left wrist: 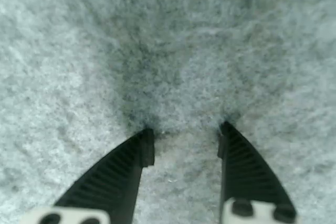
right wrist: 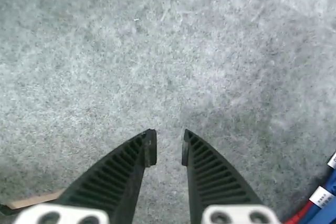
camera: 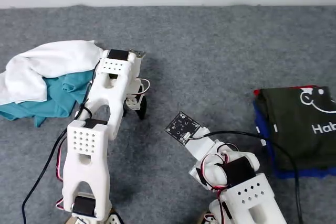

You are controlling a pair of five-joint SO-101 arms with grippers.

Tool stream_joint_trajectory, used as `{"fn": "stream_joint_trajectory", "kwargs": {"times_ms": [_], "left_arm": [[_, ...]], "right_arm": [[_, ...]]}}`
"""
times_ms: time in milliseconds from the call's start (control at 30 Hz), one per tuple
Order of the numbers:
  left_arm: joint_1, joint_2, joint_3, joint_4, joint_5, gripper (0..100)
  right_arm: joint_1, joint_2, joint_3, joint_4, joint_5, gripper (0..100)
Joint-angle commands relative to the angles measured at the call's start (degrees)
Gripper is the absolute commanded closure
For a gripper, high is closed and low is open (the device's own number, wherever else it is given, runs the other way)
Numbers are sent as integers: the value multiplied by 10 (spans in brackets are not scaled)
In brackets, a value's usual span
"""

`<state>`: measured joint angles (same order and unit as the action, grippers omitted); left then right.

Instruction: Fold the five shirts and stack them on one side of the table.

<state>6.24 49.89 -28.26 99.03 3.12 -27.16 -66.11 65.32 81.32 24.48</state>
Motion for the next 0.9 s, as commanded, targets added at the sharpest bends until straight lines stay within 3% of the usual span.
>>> {"fn": "stream_joint_trajectory", "kwargs": {"times_ms": [0, 300, 433, 667, 867], "left_arm": [[0, 6, 44, 14, -2, 805], [-4, -2, 45, 17, -3, 805], [-43, -52, 53, 17, -3, 805], [-149, -259, 56, 17, -3, 805], [-293, -382, 52, 13, -4, 804]], "right_arm": [[-6, -1, -2, -10, 3, 902], [-6, -1, -1, -10, 3, 902], [-4, -1, -1, -10, 3, 902], [-4, -1, -1, -10, 3, 902], [-4, -1, -1, -10, 3, 902]]}}
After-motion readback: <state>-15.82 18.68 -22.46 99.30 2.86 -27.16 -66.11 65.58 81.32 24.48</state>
